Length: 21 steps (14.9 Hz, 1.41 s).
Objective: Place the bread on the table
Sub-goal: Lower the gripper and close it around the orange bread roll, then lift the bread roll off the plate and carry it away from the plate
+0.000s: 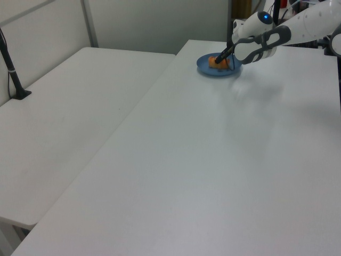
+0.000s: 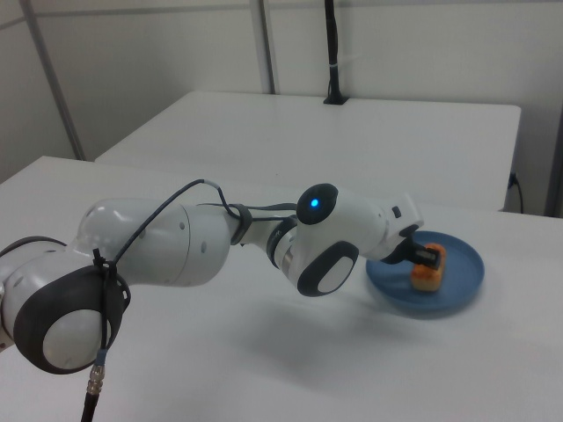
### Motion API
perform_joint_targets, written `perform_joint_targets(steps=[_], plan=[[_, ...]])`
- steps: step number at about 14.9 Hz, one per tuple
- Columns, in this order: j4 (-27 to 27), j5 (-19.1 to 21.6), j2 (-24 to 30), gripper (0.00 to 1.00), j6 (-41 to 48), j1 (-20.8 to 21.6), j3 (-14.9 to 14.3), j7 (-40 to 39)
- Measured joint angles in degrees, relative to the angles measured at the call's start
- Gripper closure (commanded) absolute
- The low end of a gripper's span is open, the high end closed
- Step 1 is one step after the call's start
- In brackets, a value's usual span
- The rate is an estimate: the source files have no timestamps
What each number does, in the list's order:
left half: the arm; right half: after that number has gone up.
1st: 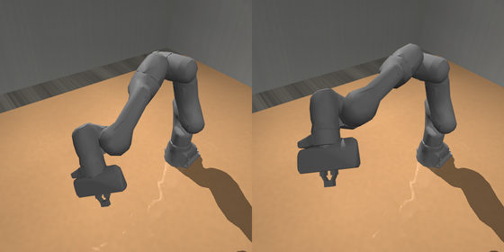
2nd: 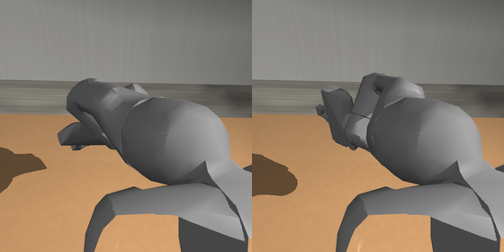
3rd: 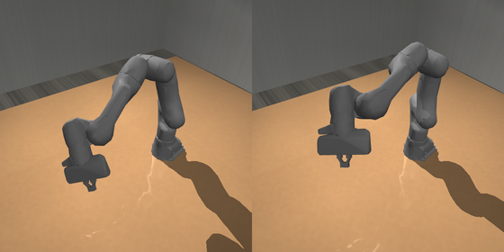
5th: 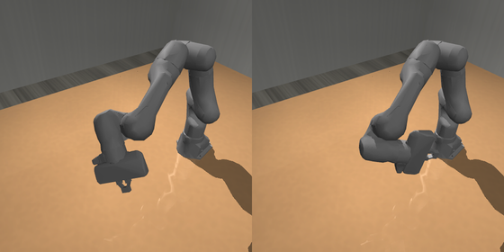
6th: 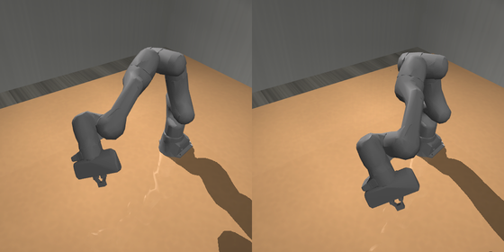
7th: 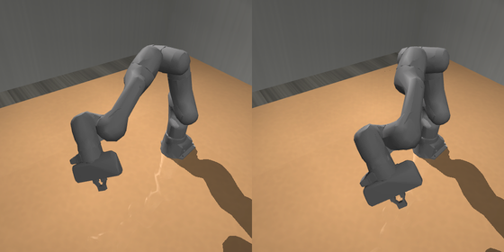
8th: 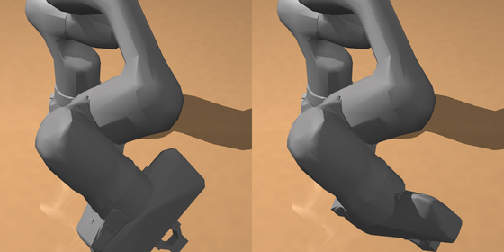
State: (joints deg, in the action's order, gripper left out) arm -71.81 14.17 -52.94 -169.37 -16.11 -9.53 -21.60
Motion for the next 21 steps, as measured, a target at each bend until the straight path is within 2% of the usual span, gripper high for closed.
perform_joint_targets(steps=[8, 11, 15, 21], plan=[[-0.3, -0.2, 1.0, 1.0, 0.0, 0.7, 0.0, 0.0], [-2.3, -0.2, 5.3, 1.0, 0.0, 1.7, 0.0, 0.1], [-7.8, -0.1, 12.8, 1.0, 0.4, 4.7, 0.1, 2.9], [-12.0, -0.1, 21.5, 1.0, 15.7, 10.3, 0.2, 5.0]])
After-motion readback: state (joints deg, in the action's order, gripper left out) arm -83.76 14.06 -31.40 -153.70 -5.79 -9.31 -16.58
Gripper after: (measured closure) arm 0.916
